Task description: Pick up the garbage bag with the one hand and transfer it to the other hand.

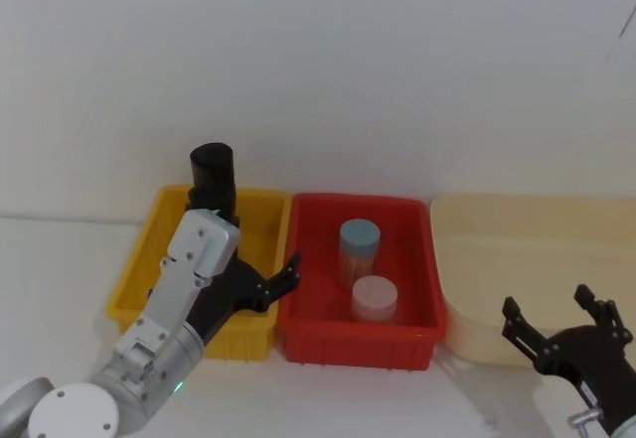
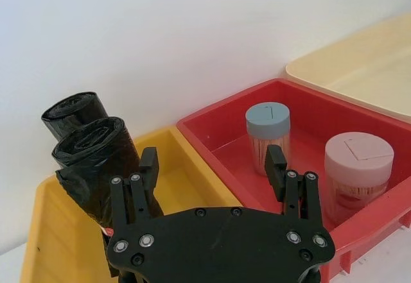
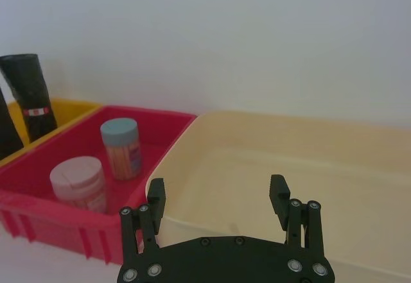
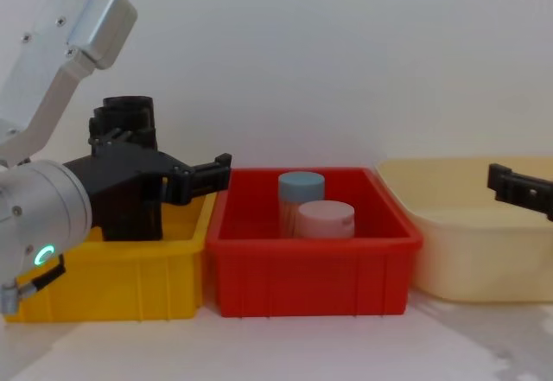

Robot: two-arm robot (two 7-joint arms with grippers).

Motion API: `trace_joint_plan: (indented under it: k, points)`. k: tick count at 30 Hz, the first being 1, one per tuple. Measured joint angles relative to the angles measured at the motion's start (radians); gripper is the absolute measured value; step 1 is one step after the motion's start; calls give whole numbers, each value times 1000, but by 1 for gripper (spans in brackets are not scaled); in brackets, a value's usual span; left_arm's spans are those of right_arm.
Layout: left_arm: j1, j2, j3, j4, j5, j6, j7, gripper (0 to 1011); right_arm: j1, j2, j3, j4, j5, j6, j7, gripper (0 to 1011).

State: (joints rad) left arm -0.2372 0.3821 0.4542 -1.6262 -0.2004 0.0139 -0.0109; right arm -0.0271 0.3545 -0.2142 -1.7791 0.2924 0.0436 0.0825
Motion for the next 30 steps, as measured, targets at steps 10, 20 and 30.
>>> trace_joint_plan:
  k: [10,20,30]
  points:
    - [0,0,0,0,0,0,0,1001,-48,76,40,-58,41,37,85,999]
    - [0,0,0,0,0,0,0,1001,-39,144,40,-103,77,89,190,999]
    - [0,0,0,0,0,0,0,1001,75,152,-49,-97,71,169,262,999]
